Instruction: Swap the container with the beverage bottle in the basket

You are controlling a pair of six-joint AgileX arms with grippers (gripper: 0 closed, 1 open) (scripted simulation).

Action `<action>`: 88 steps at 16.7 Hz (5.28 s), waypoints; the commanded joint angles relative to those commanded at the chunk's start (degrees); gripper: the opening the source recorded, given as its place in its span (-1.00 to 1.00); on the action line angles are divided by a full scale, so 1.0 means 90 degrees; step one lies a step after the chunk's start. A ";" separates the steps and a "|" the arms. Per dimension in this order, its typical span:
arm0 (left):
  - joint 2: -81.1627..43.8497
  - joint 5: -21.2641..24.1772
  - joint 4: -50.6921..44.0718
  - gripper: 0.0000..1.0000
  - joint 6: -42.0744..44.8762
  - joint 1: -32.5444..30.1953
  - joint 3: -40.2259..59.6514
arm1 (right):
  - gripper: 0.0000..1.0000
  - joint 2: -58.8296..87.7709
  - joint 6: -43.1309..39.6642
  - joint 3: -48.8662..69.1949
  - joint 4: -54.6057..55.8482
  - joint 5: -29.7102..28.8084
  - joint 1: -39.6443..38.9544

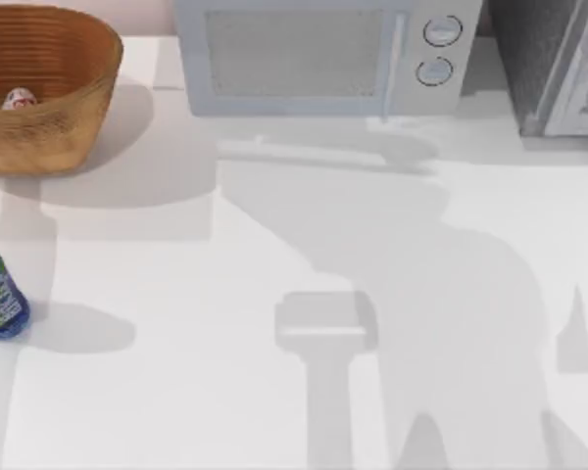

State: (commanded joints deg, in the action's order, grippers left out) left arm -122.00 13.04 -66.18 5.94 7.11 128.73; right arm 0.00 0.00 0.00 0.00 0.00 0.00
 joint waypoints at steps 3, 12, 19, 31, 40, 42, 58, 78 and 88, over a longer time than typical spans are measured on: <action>-0.1598 0.0145 -0.0905 1.00 0.0088 0.0079 0.1535 | 1.00 0.0000 0.0000 0.0000 0.0000 0.0000 0.0000; -0.3930 0.0344 -0.2244 1.00 0.0233 0.0183 0.3733 | 1.00 0.0000 0.0000 0.0000 0.0000 0.0000 0.0000; -0.3914 0.0344 -0.2176 1.00 0.0219 0.0139 0.3691 | 1.00 0.0000 0.0000 0.0000 0.0000 0.0000 0.0000; -0.3658 0.0312 -0.0477 1.00 0.0041 -0.0003 0.1746 | 1.00 0.0000 0.0000 0.0000 0.0000 0.0000 0.0000; -0.3655 0.0311 -0.0455 0.25 0.0039 -0.0005 0.1720 | 1.00 0.0000 0.0000 0.0000 0.0000 0.0000 0.0000; -0.3655 0.0311 -0.0455 -0.06 0.0039 -0.0005 0.1720 | 1.00 0.0000 0.0000 0.0000 0.0000 0.0000 0.0000; -0.3202 0.0333 -0.0495 -1.00 0.0029 -0.0046 0.1487 | 1.00 0.0000 0.0000 0.0000 0.0000 0.0000 0.0000; 0.7568 -0.0720 0.4309 -1.00 -0.0355 -0.0569 -0.8519 | 1.00 0.0000 0.0000 0.0000 0.0000 0.0000 0.0000; 1.3033 -0.1371 0.7049 -1.00 -0.0620 -0.0779 -1.3799 | 1.00 0.0000 0.0000 0.0000 0.0000 0.0000 0.0000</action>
State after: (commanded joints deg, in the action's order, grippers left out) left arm -4.70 0.69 -2.74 0.36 0.10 4.55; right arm 0.00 0.00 0.00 0.00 0.00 0.00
